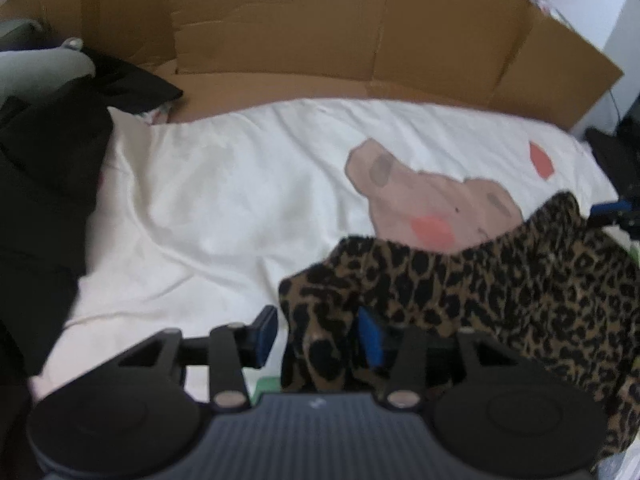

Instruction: Fold clothes

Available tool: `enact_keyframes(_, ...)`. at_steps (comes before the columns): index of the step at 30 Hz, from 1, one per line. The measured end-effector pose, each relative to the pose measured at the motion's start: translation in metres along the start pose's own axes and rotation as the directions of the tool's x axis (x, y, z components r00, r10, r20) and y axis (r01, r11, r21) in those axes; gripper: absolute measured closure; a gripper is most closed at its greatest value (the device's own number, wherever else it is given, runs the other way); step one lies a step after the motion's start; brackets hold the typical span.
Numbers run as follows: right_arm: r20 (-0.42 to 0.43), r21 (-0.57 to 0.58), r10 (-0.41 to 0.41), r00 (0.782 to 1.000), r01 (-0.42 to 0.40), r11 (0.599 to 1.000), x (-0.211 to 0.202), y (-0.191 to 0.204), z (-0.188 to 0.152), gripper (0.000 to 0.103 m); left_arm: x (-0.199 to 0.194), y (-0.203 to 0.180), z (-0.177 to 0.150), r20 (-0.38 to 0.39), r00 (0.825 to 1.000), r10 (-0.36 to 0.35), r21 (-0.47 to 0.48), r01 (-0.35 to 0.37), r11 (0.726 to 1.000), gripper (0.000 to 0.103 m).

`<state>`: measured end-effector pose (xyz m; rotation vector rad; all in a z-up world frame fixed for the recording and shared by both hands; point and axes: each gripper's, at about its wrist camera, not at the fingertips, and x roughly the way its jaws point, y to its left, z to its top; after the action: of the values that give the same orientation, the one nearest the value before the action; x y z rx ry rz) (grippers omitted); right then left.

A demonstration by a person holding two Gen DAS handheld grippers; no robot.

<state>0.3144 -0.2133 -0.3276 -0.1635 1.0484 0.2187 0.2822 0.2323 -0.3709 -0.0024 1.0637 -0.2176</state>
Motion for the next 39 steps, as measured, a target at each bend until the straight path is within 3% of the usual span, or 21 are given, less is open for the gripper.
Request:
enact_keyframes(2,0.009,0.027,0.01,1.0,-0.01,1.0,-0.002,-0.006,0.001,0.081,-0.003,0.004,0.003,0.016,1.0,-0.012,-0.017,0.012,1.0,0.054)
enact_keyframes(4,0.026,0.039,0.01,1.0,-0.011,0.999,-0.007,-0.007,0.0,0.065,-0.002,0.006,0.006,0.021,1.0,-0.016,-0.026,0.016,1.0,0.054)
enact_keyframes(10,0.022,0.057,0.082,0.996,-0.084,0.995,-0.015,-0.008,-0.002,0.038,0.008,0.008,0.008,0.012,0.999,-0.047,-0.027,0.048,0.998,0.046)
enact_keyframes(17,-0.076,0.006,0.067,0.995,-0.067,0.998,0.02,0.011,-0.01,0.036,0.036,0.005,0.0,-0.028,0.999,-0.033,0.031,0.034,0.999,0.044)
enact_keyframes(20,-0.074,0.04,0.075,0.994,-0.073,0.997,0.035,0.007,-0.009,0.044,0.043,0.006,-0.001,-0.039,0.998,-0.054,0.041,0.055,0.998,0.046)
enact_keyframes(24,-0.051,0.041,0.068,0.996,-0.066,0.997,0.039,0.007,-0.003,0.099,0.043,0.007,0.004,-0.081,0.989,-0.126,0.069,0.131,0.989,0.075)
enact_keyframes(27,-0.029,0.039,0.06,0.998,-0.059,0.998,0.034,0.006,0.003,0.102,0.037,0.001,0.007,-0.091,0.989,-0.114,0.123,0.125,0.985,0.089)
enact_keyframes(29,-0.014,0.034,0.051,0.999,-0.051,0.998,0.027,0.005,0.006,0.102,0.026,0.0,0.01,-0.055,0.993,-0.106,0.13,0.113,0.985,0.096)
enact_keyframes(32,0.027,0.047,0.034,0.999,-0.035,0.998,0.01,0.0,0.011,0.103,0.003,0.001,0.015,0.027,0.99,-0.136,0.091,0.133,0.987,0.096)
enact_keyframes(39,0.098,0.12,-0.038,0.994,0.026,0.992,-0.023,-0.024,0.023,0.103,-0.027,-0.018,0.032,0.156,0.97,-0.184,0.138,0.163,0.977,0.096)
